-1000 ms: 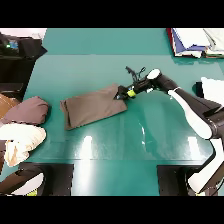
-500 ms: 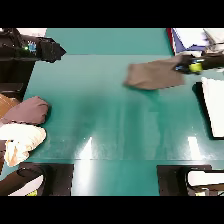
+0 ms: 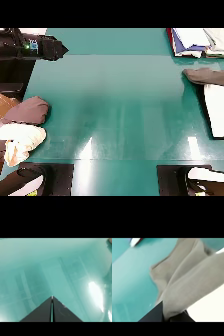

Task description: Fold the shirts.

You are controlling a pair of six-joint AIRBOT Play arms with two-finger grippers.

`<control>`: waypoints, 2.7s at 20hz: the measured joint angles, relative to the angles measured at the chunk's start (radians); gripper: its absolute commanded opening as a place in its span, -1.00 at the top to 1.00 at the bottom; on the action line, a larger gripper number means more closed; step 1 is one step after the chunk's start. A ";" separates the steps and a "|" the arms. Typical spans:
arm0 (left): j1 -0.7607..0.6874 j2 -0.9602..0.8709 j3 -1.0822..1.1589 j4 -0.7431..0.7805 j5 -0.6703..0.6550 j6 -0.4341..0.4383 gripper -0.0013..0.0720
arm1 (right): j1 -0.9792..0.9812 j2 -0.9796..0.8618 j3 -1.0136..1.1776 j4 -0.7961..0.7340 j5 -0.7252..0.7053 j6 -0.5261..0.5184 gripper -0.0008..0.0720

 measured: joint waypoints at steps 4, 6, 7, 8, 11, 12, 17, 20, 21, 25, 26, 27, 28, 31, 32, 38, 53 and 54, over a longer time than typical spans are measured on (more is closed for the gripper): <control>0.000 -0.001 0.000 -0.002 0.000 -0.003 0.89 | -0.032 0.003 0.042 0.041 -0.059 -0.001 0.94; 0.000 -0.003 0.000 -0.006 -0.001 -0.003 0.89 | -0.038 0.003 0.097 0.051 -0.064 -0.003 0.94; 0.000 -0.004 0.000 -0.008 -0.001 -0.004 0.90 | -0.040 0.003 0.131 0.057 -0.062 -0.003 0.94; 0.000 -0.005 -0.001 -0.009 -0.002 -0.004 0.90 | -0.043 0.004 0.165 0.061 -0.054 -0.005 0.94; 0.000 -0.005 -0.002 -0.012 -0.007 -0.003 0.89 | -0.055 0.004 0.245 0.061 -0.003 -0.005 0.94; 0.000 -0.005 -0.002 -0.012 -0.009 -0.003 0.89 | -0.062 0.004 0.260 0.062 0.020 -0.005 0.94; 0.000 -0.005 -0.002 -0.013 -0.038 -0.003 0.89 | -0.112 0.005 0.294 0.045 0.195 -0.005 0.94; 0.000 -0.005 -0.002 -0.013 -0.050 -0.002 0.89 | -0.129 0.013 0.287 -0.047 0.323 0.003 0.94; 0.000 -0.005 -0.002 -0.013 -0.053 0.000 0.89 | -0.132 0.022 0.265 -0.092 0.353 0.012 0.94; 0.000 -0.005 -0.002 -0.013 -0.059 0.001 0.89 | -0.141 0.086 0.113 -0.254 0.409 0.031 0.94; 0.000 -0.005 -0.002 -0.013 -0.060 0.002 0.89 | -0.146 0.107 0.065 -0.287 0.413 0.034 0.93; 0.000 -0.005 -0.002 -0.013 -0.061 0.004 0.89 | -0.153 0.126 0.023 -0.314 0.414 0.037 0.89; 0.000 -0.005 -0.002 -0.013 -0.063 0.005 0.89 | -0.161 0.145 -0.023 -0.338 0.416 0.039 0.37; 0.000 -0.005 -0.002 -0.013 -0.064 0.006 0.89 | -0.196 0.193 -0.131 -0.389 0.416 0.040 -0.93; 0.000 -0.005 -0.002 -0.013 -0.064 0.007 0.89 | -0.208 0.207 -0.156 -0.395 0.412 0.042 -0.93; 0.000 -0.005 -0.002 -0.013 -0.063 0.008 0.89 | -0.137 0.311 -0.210 -0.274 0.346 0.044 -0.88; 0.000 -0.005 -0.002 -0.008 0.058 0.007 0.89 | 0.684 0.452 -0.219 -0.149 0.191 0.027 0.93; 0.000 -0.005 -0.002 -0.009 0.068 0.007 0.89 | 0.704 0.452 -0.219 -0.149 0.189 0.024 0.93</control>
